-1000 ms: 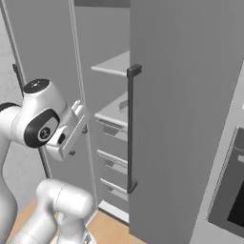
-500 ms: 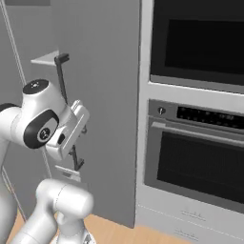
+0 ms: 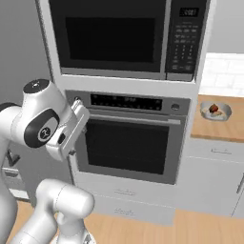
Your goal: Take the meat container that has the steak and place it on the second highest rack of the freezer. Then take the vegetable container that has the bell pepper and sweet potato and place it on the highest rack of the freezer.
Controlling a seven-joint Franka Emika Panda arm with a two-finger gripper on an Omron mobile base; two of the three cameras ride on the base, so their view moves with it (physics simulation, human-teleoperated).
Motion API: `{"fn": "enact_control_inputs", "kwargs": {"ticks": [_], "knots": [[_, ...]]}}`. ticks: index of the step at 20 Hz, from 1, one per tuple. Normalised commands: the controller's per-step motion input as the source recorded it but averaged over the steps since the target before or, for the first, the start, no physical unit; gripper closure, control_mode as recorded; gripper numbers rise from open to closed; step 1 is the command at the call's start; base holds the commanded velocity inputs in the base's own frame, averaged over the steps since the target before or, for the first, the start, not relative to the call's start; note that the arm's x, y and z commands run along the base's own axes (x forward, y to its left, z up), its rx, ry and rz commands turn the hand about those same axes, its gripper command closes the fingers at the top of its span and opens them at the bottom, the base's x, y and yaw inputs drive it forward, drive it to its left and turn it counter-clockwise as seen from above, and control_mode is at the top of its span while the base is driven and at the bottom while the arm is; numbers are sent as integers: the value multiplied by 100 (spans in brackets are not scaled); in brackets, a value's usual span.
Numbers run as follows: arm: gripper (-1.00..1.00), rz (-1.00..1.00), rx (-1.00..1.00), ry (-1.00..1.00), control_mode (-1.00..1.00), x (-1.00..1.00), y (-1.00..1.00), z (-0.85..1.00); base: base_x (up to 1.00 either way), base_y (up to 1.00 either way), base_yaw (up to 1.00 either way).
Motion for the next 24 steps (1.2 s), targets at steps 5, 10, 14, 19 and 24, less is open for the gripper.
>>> {"fn": "enact_control_inputs", "kwargs": {"ticks": [5,10,14,19,24], "knots": [[-100,0,0,0,100,0,0,0,44,-100,-18],[-100,0,0,0,100,0,0,0,77,-100,-3],[-100,0,0,0,100,0,0,0,37,-91,0],[-100,0,0,0,100,0,0,0,2,-86,0],[-100,0,0,0,100,0,0,0,23,-81,0]]}}
